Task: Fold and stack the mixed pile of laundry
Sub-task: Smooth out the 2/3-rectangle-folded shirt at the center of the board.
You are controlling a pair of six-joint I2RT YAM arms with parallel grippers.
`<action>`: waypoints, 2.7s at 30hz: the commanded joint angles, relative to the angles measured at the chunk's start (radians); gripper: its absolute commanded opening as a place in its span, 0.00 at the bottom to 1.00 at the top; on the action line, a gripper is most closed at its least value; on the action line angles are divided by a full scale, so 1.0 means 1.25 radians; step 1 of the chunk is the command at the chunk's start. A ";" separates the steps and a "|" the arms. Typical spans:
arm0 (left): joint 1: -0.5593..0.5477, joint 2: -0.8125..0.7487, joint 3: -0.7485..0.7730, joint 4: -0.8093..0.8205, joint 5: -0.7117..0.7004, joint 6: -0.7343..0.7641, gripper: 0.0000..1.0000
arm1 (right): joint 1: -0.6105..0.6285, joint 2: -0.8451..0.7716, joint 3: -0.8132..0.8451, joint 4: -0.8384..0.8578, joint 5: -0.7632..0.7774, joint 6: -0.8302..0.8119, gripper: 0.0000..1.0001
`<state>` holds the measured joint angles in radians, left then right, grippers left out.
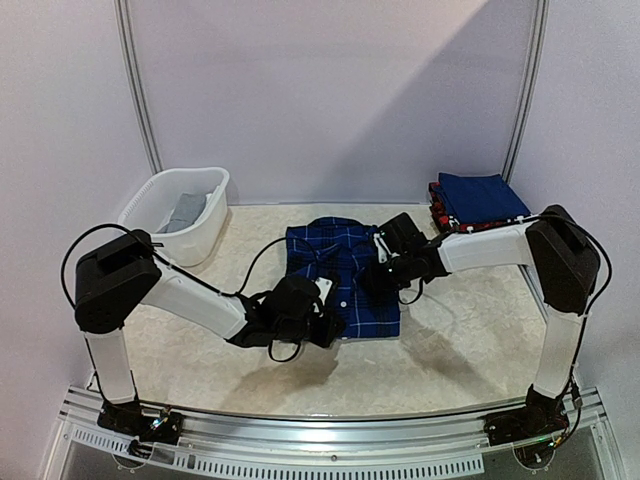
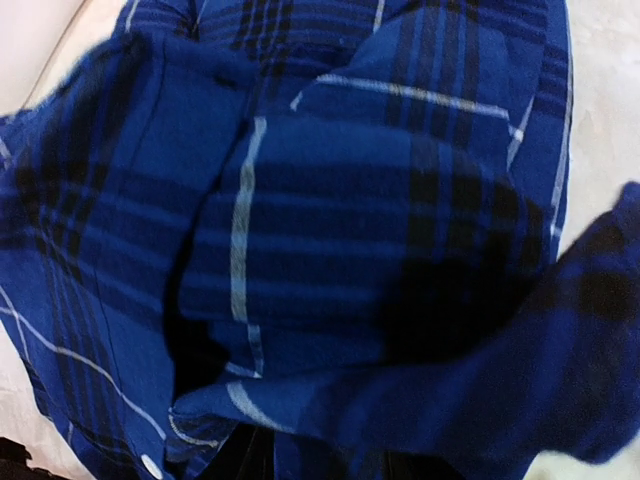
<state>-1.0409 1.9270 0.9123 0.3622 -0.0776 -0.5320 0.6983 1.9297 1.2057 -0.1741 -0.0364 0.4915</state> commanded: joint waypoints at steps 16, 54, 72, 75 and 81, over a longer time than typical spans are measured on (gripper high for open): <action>-0.013 0.024 -0.018 0.031 0.029 -0.023 0.19 | -0.085 0.195 0.351 0.000 -0.088 -0.010 0.37; 0.246 0.104 0.265 -0.234 0.116 0.063 0.21 | -0.113 0.114 0.152 0.068 -0.454 -0.095 0.35; 0.320 0.138 0.181 -0.150 0.170 0.003 0.21 | -0.149 0.277 0.252 -0.047 -0.367 -0.062 0.34; 0.316 0.077 0.167 -0.181 0.145 0.010 0.20 | -0.148 0.235 0.249 -0.069 -0.365 -0.070 0.35; 0.284 -0.062 0.156 -0.284 0.014 0.069 0.24 | -0.144 0.112 0.263 -0.126 -0.366 -0.086 0.38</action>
<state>-0.6617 1.9690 1.1156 0.1150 0.0757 -0.5030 0.5278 2.1876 1.5192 -0.2367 -0.5270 0.4023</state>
